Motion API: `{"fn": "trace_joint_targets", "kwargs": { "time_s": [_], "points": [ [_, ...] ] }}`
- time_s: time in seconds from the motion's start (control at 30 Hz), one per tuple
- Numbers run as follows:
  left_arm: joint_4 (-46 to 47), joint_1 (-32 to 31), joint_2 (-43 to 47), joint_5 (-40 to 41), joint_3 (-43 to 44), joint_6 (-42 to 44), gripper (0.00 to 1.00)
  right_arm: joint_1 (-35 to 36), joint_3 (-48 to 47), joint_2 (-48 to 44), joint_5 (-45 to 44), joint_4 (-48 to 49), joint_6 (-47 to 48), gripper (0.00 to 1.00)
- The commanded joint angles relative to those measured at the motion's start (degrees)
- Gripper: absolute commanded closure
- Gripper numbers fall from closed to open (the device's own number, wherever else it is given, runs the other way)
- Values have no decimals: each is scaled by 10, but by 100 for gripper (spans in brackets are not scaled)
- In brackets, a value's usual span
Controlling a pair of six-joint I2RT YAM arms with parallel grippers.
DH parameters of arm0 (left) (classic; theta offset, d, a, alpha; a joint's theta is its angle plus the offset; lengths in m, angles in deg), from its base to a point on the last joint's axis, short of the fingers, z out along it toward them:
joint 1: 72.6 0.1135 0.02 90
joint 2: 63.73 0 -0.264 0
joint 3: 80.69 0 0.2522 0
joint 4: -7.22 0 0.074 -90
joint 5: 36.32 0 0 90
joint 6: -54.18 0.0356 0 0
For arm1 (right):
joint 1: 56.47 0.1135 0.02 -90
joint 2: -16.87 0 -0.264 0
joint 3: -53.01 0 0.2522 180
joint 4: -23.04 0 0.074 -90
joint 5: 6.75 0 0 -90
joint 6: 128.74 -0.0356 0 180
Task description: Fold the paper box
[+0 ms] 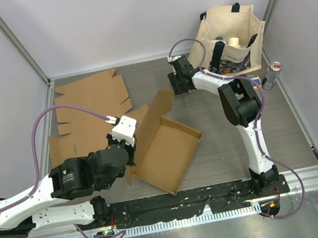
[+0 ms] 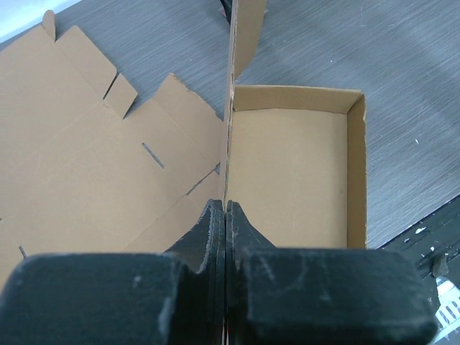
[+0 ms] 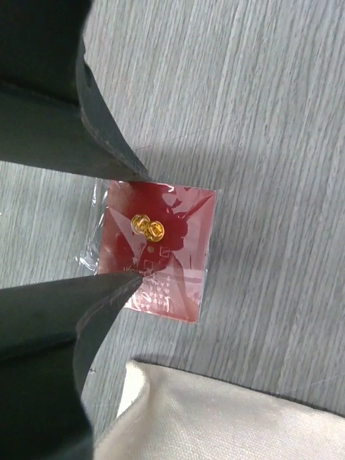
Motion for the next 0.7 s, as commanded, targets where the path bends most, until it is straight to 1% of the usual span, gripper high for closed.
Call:
{"fn": "trace_joint_targets", "kwargs": {
  "time_s": [0.0,0.03,0.23,0.3,0.47,0.53,0.57,0.6,0.67],
  "points": [
    [26,-2,-9,26,26,-16,100,-2,23,5,3,-22,-4,53],
    [25,-2,-11,24,26,-16,100,-1,24,0,5,-20,-5,62],
    [29,-2,-14,25,22,-14,100,-2,40,-27,10,-7,-6,63],
    [31,-2,-15,26,20,-13,100,-2,51,-42,16,-2,-11,65],
    [37,-2,-15,27,17,-11,100,-2,72,-66,30,-2,-28,79],
    [40,-2,-16,27,17,-10,100,-2,83,-80,28,2,-38,90],
    [40,-2,-16,27,17,-8,100,-2,95,-85,27,2,-40,91],
    [42,-2,-16,27,17,-7,100,-2,102,-95,27,1,-42,94],
    [43,-2,-16,29,15,-5,100,-2,129,-110,26,3,-56,97]
  ]
}}
